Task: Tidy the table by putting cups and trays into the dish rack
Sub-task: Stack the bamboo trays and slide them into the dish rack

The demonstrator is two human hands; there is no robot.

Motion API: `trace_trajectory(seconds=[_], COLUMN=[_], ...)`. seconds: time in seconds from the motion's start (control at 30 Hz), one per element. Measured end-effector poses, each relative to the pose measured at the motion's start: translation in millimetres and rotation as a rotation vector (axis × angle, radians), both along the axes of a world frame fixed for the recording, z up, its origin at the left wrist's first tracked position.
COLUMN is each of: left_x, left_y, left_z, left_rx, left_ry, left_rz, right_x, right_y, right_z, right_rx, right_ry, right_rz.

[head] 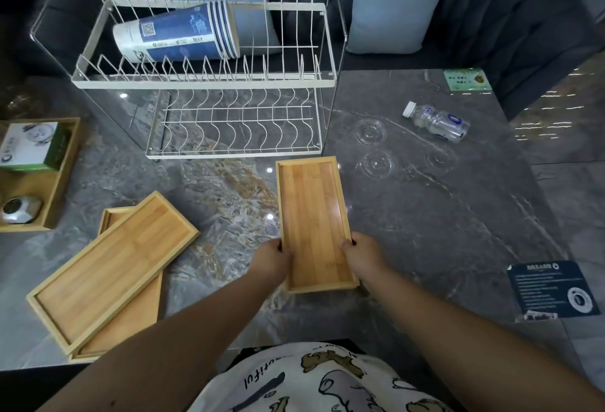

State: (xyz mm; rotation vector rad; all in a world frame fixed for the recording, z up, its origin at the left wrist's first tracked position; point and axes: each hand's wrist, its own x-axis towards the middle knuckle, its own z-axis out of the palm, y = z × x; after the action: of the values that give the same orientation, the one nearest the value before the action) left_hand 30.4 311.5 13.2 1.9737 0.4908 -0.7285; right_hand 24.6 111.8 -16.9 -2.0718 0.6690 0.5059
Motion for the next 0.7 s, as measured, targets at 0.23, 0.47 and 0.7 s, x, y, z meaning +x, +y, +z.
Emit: trace_trajectory(seconds=[0.23,0.47,0.7], left_x=[11,11,9], left_y=[7,6,5], left_z=[5,10,14], left_rx=[-0.036,-0.033,-0.03], left_ry=[0.031,0.031,0.028], left_rz=[0.033,0.031,0.026], right_x=[11,15,13], right_y=[8,6,7], right_z=[1,2,1], right_rx=[0.018,0.086,0.089], right_ry=[0.024,0.045,0.052], right_rz=[-0.022,-0.034,-0.006])
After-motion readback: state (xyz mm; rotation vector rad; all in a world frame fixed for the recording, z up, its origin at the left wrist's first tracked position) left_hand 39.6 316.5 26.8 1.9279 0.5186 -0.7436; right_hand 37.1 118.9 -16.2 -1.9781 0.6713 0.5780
